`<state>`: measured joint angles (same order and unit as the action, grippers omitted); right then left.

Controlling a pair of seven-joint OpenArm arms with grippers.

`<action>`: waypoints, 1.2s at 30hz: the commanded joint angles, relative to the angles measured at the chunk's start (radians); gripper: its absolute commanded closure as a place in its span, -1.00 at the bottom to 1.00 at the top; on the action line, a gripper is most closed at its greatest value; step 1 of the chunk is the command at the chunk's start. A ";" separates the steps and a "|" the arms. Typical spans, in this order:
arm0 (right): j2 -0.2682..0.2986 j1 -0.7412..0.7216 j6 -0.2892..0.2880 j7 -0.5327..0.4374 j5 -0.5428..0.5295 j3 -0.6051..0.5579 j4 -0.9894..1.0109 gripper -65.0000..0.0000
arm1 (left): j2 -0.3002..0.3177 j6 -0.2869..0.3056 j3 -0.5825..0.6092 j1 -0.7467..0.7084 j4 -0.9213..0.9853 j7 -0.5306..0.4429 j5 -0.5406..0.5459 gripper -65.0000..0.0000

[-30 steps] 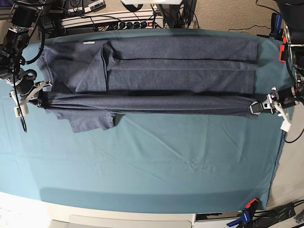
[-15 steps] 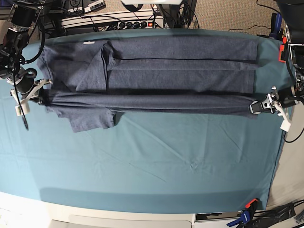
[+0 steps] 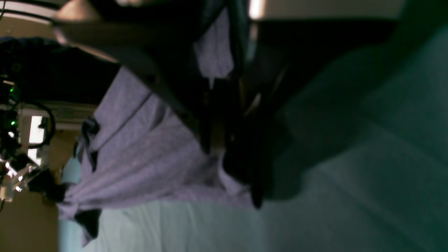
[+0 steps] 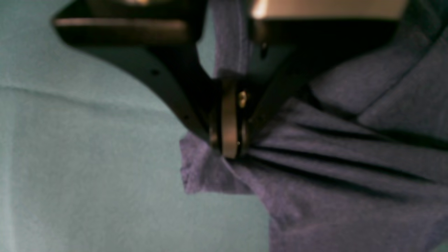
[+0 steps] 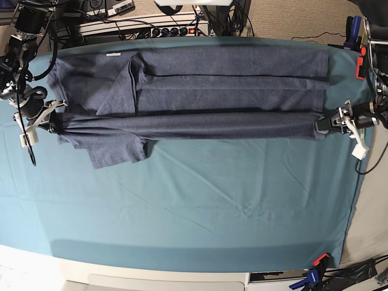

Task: Fold the T-shirt properly
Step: 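Lay the folded side flat onto the shirt body with both grippers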

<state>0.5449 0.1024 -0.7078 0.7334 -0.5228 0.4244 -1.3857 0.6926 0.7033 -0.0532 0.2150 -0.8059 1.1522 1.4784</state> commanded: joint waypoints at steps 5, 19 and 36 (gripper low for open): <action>0.029 -0.014 0.010 -0.006 -0.001 0.013 -0.015 1.00 | 0.025 -0.005 -0.002 -0.008 -0.037 0.010 0.005 1.00; 0.029 -0.014 0.010 0.021 0.000 0.013 -0.015 1.00 | 0.025 -0.005 -0.002 -0.008 -0.037 0.010 0.005 1.00; 0.029 -0.014 0.010 0.139 0.000 0.013 -0.015 0.81 | 0.026 -0.005 -0.002 -0.007 -0.037 0.010 0.005 1.00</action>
<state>0.5453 0.1020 -0.7044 0.8837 -0.5217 0.4244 -1.3861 0.6930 0.7002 -0.0536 0.1967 -0.8330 1.1519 1.4784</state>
